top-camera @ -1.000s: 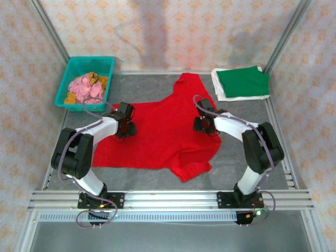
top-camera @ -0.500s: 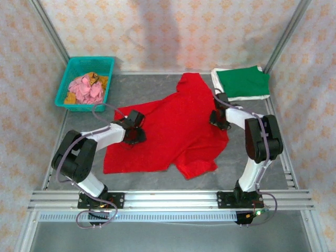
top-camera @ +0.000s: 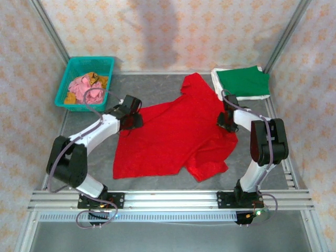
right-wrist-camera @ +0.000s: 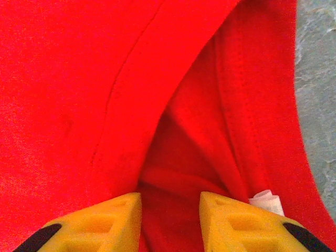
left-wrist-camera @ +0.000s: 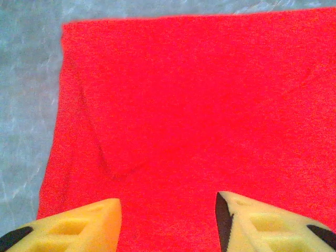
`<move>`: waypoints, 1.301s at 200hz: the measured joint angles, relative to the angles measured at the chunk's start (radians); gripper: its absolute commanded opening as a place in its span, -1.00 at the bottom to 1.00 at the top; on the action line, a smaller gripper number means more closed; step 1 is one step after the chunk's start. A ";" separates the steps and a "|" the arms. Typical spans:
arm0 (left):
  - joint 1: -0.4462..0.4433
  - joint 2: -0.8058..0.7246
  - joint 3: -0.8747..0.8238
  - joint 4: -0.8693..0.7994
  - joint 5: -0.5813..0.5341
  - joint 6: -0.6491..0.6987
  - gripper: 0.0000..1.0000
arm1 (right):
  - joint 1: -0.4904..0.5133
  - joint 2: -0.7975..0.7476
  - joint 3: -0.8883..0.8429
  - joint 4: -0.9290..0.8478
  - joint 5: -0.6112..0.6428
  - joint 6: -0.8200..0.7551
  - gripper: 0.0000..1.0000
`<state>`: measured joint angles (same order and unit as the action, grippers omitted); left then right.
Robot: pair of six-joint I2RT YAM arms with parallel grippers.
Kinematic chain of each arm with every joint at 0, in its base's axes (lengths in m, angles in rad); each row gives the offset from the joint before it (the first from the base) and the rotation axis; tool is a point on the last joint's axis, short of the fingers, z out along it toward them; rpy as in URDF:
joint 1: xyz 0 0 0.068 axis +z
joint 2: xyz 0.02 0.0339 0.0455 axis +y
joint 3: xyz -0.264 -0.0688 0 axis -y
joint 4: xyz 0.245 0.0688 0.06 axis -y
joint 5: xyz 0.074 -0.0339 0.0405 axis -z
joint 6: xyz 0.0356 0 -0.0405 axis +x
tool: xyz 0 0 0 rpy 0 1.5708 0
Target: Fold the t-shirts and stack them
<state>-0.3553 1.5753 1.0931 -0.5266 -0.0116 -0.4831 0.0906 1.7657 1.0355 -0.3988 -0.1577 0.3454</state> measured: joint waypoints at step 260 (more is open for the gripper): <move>0.042 0.303 0.124 -0.080 -0.201 0.070 -1.00 | 0.000 -0.037 -0.029 -0.005 -0.019 -0.006 -0.28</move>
<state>-0.3130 1.8786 1.2175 -0.6064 -0.2131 -0.4129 0.0906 1.7283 1.0069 -0.4038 -0.1764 0.3393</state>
